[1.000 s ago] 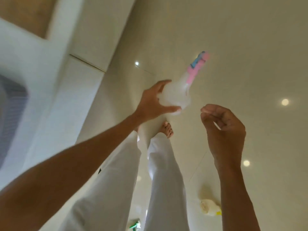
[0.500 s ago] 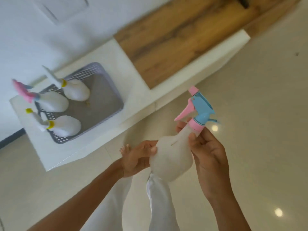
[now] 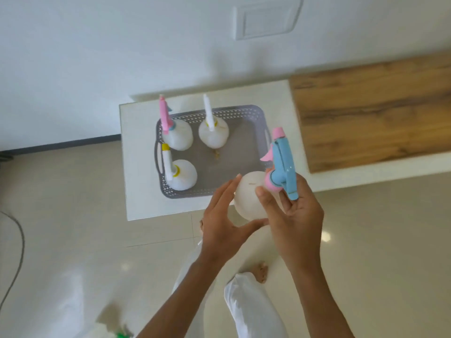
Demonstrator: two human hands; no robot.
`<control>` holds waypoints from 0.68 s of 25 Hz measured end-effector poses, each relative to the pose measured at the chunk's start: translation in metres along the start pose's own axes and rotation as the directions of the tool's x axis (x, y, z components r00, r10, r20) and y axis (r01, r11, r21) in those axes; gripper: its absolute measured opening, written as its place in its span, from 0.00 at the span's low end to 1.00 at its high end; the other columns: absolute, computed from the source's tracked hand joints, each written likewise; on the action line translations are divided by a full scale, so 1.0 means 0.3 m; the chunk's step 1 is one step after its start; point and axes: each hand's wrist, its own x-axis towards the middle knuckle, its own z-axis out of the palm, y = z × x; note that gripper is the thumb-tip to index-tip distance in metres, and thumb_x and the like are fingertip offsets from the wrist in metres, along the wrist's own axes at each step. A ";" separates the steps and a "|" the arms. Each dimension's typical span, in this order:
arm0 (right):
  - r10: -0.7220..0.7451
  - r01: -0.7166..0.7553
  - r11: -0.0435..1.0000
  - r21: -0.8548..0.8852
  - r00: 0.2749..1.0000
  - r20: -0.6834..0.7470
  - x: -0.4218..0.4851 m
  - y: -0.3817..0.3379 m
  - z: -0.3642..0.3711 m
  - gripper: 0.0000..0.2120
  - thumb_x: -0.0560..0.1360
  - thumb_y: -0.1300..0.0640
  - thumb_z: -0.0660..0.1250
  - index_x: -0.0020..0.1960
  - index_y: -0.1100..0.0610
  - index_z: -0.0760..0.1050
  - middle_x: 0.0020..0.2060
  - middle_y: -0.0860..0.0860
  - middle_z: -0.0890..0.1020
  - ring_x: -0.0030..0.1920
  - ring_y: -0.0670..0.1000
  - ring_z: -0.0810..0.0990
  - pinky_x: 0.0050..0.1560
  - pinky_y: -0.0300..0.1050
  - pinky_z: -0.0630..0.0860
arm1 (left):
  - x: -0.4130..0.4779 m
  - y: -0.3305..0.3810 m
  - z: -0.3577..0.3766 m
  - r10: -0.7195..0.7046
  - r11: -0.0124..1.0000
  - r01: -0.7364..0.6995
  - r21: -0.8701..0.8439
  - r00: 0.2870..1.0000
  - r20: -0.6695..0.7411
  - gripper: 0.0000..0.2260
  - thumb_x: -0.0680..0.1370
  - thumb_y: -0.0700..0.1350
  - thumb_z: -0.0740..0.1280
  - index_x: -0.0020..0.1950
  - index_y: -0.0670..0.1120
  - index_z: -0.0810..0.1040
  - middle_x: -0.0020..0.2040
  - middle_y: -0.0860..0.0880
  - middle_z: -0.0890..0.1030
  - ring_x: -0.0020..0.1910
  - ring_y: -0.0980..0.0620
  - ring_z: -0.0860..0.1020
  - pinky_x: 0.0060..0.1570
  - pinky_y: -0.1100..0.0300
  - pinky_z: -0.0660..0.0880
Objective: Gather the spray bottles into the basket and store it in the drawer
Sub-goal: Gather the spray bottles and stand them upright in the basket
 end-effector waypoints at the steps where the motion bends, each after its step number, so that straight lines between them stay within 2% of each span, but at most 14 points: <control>1: -0.042 0.042 0.996 -0.084 0.999 0.010 0.020 0.021 0.048 0.16 0.74 0.58 0.77 0.57 0.42 0.79 0.51 0.40 0.86 0.55 0.39 0.84 0.57 0.32 0.78 | 0.029 -0.043 -0.025 -0.038 0.999 0.038 -0.014 0.999 0.019 0.42 0.63 0.62 0.78 0.74 0.50 0.69 0.69 0.54 0.76 0.67 0.55 0.75 0.62 0.48 0.77; 3: -0.091 0.093 0.977 -0.192 0.996 0.021 0.059 0.081 0.142 0.14 0.73 0.57 0.78 0.58 0.51 0.82 0.51 0.42 0.86 0.53 0.36 0.83 0.54 0.28 0.78 | 0.084 -0.125 -0.056 -0.101 0.995 0.102 -0.002 0.994 0.045 0.41 0.67 0.56 0.78 0.76 0.49 0.65 0.71 0.53 0.75 0.69 0.54 0.74 0.63 0.48 0.76; 6: -0.046 0.043 0.969 -0.244 0.999 -0.005 0.112 0.183 0.272 0.19 0.72 0.58 0.80 0.61 0.59 0.82 0.54 0.47 0.86 0.56 0.46 0.85 0.59 0.43 0.82 | 0.159 -0.221 -0.047 -0.126 0.990 0.124 0.063 0.992 0.021 0.40 0.70 0.47 0.78 0.77 0.42 0.61 0.74 0.47 0.70 0.72 0.49 0.70 0.68 0.49 0.72; 8: -0.036 0.034 0.963 -0.266 0.999 -0.002 0.144 0.247 0.337 0.19 0.71 0.59 0.80 0.60 0.60 0.82 0.53 0.45 0.85 0.55 0.51 0.86 0.59 0.50 0.83 | 0.212 -0.258 -0.025 -0.168 0.981 0.169 0.095 0.986 -0.022 0.38 0.71 0.45 0.77 0.76 0.40 0.62 0.72 0.45 0.72 0.71 0.48 0.70 0.70 0.56 0.68; 9: -0.031 0.032 0.960 -0.278 0.999 0.007 0.162 0.276 0.363 0.19 0.71 0.58 0.80 0.60 0.61 0.82 0.52 0.44 0.84 0.55 0.51 0.85 0.58 0.51 0.83 | 0.240 -0.275 -0.017 -0.199 0.973 0.205 0.104 0.978 -0.062 0.37 0.72 0.45 0.76 0.75 0.39 0.64 0.70 0.44 0.73 0.70 0.46 0.71 0.68 0.60 0.67; 11: -0.036 0.044 0.950 -0.309 0.999 0.032 0.199 0.324 0.398 0.19 0.72 0.56 0.80 0.60 0.60 0.81 0.52 0.46 0.85 0.54 0.51 0.85 0.55 0.48 0.84 | 0.287 -0.300 0.000 -0.251 0.961 0.264 0.087 0.958 -0.136 0.33 0.73 0.45 0.75 0.73 0.38 0.66 0.67 0.43 0.76 0.67 0.44 0.74 0.63 0.60 0.69; 13: -0.050 0.070 0.932 -0.356 0.997 0.065 0.243 0.368 0.414 0.18 0.72 0.56 0.79 0.60 0.59 0.81 0.53 0.49 0.86 0.53 0.51 0.85 0.54 0.44 0.83 | 0.322 -0.314 0.024 -0.300 0.947 0.313 0.069 0.941 -0.154 0.30 0.75 0.47 0.73 0.72 0.37 0.67 0.64 0.42 0.77 0.64 0.44 0.75 0.63 0.55 0.72; 17: -0.057 0.101 0.899 -0.427 0.992 0.115 0.285 0.419 0.412 0.17 0.73 0.56 0.79 0.60 0.60 0.82 0.52 0.52 0.86 0.51 0.47 0.83 0.49 0.28 0.76 | 0.353 -0.333 0.067 -0.371 0.922 0.384 0.053 0.914 -0.167 0.24 0.78 0.48 0.68 0.69 0.37 0.69 0.60 0.40 0.79 0.59 0.41 0.78 0.57 0.46 0.76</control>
